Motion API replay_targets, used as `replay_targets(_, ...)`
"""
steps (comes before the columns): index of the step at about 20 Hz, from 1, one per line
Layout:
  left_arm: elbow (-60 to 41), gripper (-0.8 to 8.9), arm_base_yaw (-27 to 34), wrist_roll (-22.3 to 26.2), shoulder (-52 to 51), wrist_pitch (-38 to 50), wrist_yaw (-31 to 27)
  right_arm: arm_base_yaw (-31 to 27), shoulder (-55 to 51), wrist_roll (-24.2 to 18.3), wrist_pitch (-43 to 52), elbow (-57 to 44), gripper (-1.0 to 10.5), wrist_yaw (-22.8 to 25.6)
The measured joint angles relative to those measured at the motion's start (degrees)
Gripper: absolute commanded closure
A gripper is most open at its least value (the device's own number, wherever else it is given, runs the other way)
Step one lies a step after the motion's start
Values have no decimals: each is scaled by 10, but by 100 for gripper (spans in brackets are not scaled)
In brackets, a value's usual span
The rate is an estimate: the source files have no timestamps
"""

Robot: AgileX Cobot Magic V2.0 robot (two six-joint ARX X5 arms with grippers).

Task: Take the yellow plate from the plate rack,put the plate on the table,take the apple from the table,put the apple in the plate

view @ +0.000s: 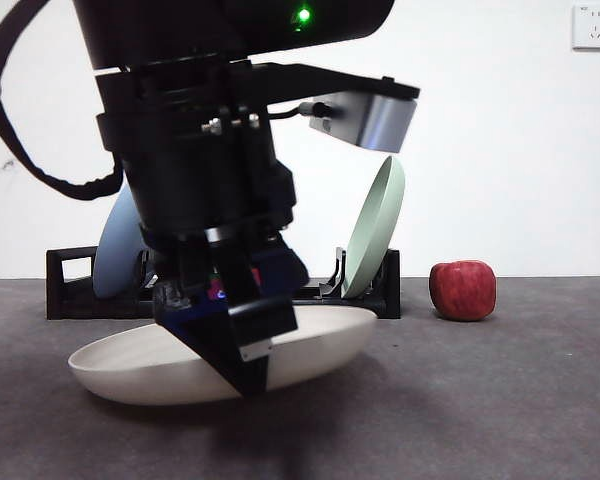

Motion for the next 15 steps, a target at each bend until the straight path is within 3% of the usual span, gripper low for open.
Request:
replay_targets(2, 0, 787, 0, 0, 0, 2, 13, 0, 0, 0, 0, 0, 383, -6)
replay_targets(4, 0, 608, 0, -1, 0, 3, 19, 0, 0, 0, 0, 0, 383, -17)
replay_targets(5, 0, 584, 0, -2, 0, 3, 25, 0, 0, 0, 0, 0, 383, -18)
replay_targets(10, 0, 584, 0, -11, 0, 9, 28, 0, 0, 0, -2, 0, 383, -18)
replay_targets(15, 60, 584, 0, -43, -21, -49, 29, 0, 0, 0, 0, 0, 383, -18)
